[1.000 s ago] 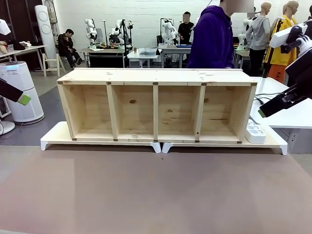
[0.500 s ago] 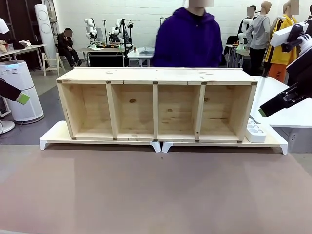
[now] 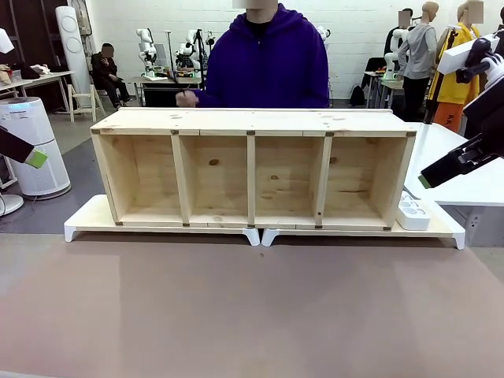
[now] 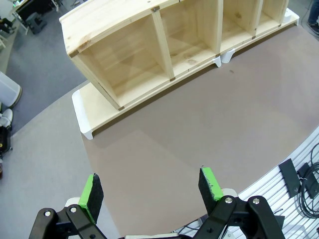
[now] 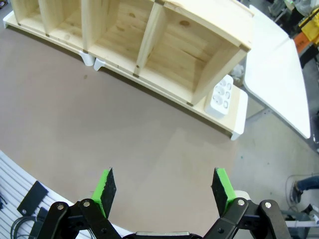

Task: Perform cable management.
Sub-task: When the cord part of the Power Cable appears at the lower middle area of the table and stops, grasp the cord part of the Power Cable.

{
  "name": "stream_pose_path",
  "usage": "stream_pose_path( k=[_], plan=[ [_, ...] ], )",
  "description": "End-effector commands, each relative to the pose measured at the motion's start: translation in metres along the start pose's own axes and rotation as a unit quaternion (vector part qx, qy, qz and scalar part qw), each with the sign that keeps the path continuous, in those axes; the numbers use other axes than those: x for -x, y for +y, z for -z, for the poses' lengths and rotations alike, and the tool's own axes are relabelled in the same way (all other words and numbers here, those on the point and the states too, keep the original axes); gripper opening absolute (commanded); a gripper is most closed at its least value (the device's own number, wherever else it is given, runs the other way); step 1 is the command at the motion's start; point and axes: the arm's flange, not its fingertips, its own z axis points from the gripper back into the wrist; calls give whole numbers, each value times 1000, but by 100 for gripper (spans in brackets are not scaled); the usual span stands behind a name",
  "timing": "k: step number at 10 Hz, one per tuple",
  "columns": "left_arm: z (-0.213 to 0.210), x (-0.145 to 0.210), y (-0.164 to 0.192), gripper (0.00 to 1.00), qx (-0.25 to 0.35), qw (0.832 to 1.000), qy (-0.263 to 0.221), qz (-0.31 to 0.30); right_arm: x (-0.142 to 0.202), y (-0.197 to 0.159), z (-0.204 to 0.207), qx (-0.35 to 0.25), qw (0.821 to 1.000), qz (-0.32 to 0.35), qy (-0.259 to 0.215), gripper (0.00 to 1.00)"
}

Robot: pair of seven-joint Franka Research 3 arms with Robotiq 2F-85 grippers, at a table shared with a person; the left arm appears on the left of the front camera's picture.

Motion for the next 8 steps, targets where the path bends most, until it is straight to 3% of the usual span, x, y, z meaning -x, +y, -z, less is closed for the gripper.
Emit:
stream_pose_path(
  k=[1,8],
  plan=[
    [1,-1,2,100,-5,1000,-1,-5,-1,-1,2,-1,1000,0,-1,100],
    [1,-1,2,100,-5,1000,-1,-5,-1,-1,2,-1,1000,0,-1,100]
  ],
)
